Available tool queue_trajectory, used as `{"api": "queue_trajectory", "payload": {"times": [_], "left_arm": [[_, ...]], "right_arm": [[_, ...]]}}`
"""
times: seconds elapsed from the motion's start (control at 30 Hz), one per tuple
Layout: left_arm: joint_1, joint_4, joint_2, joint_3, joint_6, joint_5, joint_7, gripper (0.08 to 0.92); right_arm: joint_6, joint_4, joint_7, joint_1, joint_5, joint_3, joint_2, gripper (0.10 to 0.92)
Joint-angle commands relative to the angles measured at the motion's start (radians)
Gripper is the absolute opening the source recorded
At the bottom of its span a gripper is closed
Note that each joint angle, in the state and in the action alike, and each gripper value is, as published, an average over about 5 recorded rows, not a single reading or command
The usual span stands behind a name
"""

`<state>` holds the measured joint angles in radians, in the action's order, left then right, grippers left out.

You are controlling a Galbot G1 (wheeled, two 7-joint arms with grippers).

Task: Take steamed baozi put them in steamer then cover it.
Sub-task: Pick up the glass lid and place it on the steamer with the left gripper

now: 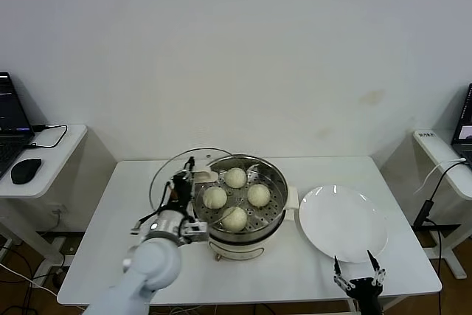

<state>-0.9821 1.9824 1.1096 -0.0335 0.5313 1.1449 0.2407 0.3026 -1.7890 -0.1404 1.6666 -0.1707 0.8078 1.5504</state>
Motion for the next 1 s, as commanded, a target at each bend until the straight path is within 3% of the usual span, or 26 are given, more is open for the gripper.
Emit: {"api": "queue_trajectory", "payload": {"times": [0.03,0.6,1.0], "left_arm": [[0.108,-0.039,0.14,0.149,0.072,0.206,0.14,0.147],[0.118,-0.102,0.234,0.197,0.071,0.266,0.143,0.147],[0.094,-0.132,0.251,0.187,0.066,0.278,0.137,0.147]], "right_arm": [[0.007,0.021,0.015,-0.003,-0.057,-0.003,0.007,0.823],[0.017,0.042,0.02,-0.009,-0.085,-0.019,0.017,0.823],[0.018,0.039,0.021,-0.006,-0.084,-0.024,0.014,0.823]]}}
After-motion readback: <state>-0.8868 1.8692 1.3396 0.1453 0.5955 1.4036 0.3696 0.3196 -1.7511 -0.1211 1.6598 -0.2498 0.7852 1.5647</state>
